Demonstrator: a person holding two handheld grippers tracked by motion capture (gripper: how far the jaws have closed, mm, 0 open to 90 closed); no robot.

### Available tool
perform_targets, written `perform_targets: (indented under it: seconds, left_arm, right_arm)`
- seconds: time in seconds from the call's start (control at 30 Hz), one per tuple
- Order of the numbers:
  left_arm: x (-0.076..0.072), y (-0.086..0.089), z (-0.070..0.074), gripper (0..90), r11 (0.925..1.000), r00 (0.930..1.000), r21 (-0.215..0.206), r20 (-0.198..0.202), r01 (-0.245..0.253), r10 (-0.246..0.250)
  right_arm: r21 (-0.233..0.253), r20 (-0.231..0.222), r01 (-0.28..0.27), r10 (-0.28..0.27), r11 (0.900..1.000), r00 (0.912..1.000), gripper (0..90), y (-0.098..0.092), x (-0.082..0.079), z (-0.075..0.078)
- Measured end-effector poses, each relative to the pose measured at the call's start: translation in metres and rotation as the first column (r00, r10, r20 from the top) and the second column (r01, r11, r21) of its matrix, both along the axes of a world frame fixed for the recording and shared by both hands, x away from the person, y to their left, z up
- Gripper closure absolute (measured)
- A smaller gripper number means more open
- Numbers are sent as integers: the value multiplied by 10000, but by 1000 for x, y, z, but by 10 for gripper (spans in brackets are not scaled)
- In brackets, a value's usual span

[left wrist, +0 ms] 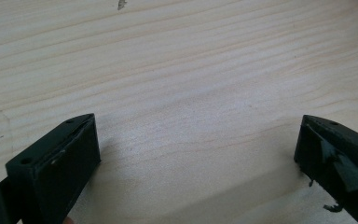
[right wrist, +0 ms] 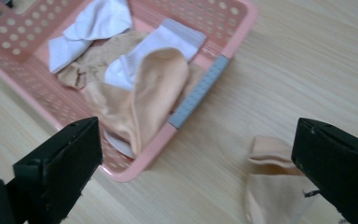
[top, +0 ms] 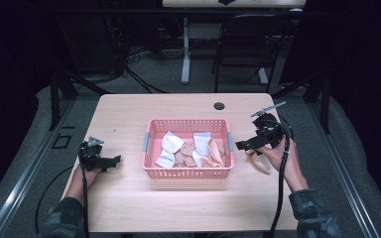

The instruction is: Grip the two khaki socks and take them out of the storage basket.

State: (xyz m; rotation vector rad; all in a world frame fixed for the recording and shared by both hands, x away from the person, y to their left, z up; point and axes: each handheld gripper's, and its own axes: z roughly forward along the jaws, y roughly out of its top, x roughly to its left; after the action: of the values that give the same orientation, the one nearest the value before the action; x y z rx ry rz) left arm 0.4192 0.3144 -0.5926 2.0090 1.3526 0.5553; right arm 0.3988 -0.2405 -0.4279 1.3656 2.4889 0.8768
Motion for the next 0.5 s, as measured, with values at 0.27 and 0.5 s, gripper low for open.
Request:
perform_targets:
  seconds: [0.27,0.5]
  left_arm:
    - [0,0,0,0,10000,10000,-3,18,-8,8]
    - [0,0,0,0,10000,10000,2,5,-1,1]
  right_arm:
    - [22,-100,-655,656,9978,9978,0,33,4,1]
    - [-47,-288,-1135,1133,9935,9931,4,56,8,-7]
